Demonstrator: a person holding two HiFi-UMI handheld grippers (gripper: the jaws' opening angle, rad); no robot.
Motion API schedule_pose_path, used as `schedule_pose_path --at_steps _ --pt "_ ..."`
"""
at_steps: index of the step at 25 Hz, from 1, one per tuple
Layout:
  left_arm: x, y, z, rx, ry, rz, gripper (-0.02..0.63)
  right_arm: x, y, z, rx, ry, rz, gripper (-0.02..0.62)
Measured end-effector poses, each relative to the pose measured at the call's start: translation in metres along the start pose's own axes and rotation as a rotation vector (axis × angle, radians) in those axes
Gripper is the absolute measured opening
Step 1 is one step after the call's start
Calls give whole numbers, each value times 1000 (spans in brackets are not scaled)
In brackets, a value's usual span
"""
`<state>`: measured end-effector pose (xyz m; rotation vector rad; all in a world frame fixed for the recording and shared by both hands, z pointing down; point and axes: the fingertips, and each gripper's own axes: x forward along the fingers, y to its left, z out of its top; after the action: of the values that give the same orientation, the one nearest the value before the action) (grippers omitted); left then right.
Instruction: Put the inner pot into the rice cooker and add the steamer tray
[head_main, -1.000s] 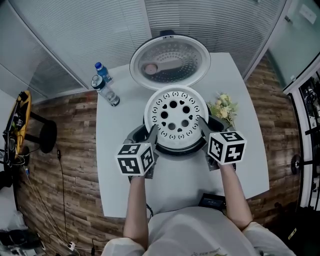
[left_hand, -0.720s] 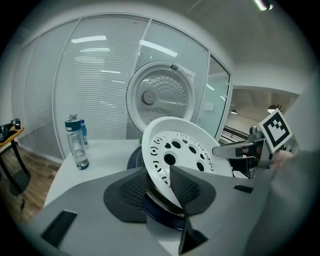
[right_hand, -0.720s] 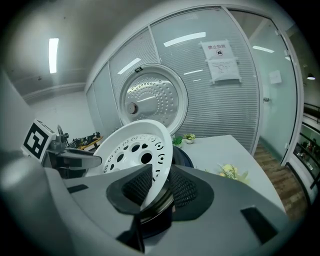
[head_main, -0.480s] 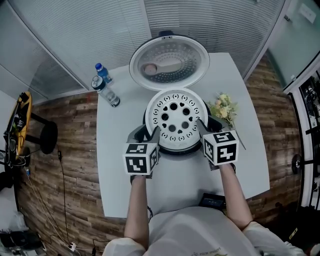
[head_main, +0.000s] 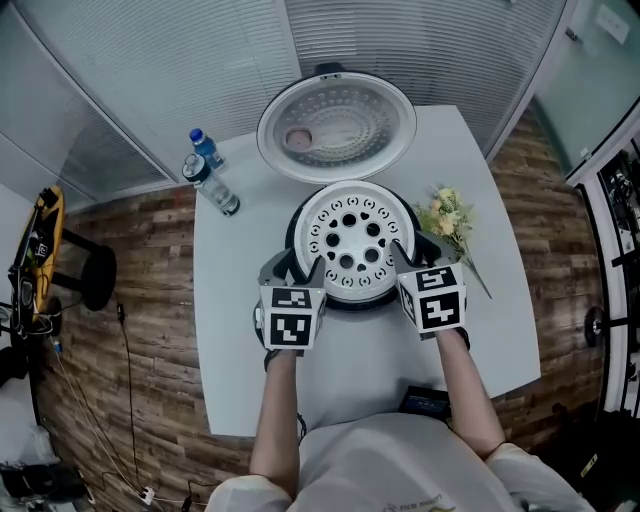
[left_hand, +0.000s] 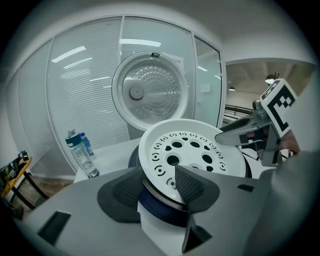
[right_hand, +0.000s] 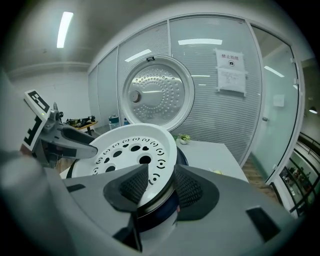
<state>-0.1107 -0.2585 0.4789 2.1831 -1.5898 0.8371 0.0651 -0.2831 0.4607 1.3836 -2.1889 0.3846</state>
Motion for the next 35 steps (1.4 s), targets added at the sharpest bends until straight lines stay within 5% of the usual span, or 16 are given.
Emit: schedule_pose_path --at_steps 4,11,21,26,35 --pt "4 -1 -1 75 21 18 206 6 6 2 -49 1 -7 181" --pt "-1 2 1 68 -9 36 210 -2 3 6 -30 -45 -17 183" --pt "-32 -16 20 -89 -170 -35 185 -43 -11 4 127 -160 26 156" --pt "-58 -46 30 -129 -274 -163 62 -77 2 5 294 -239 199 40" --pt "-101 -69 24 -258 -380 -224 9 -121 7 -1 269 -318 188 18"
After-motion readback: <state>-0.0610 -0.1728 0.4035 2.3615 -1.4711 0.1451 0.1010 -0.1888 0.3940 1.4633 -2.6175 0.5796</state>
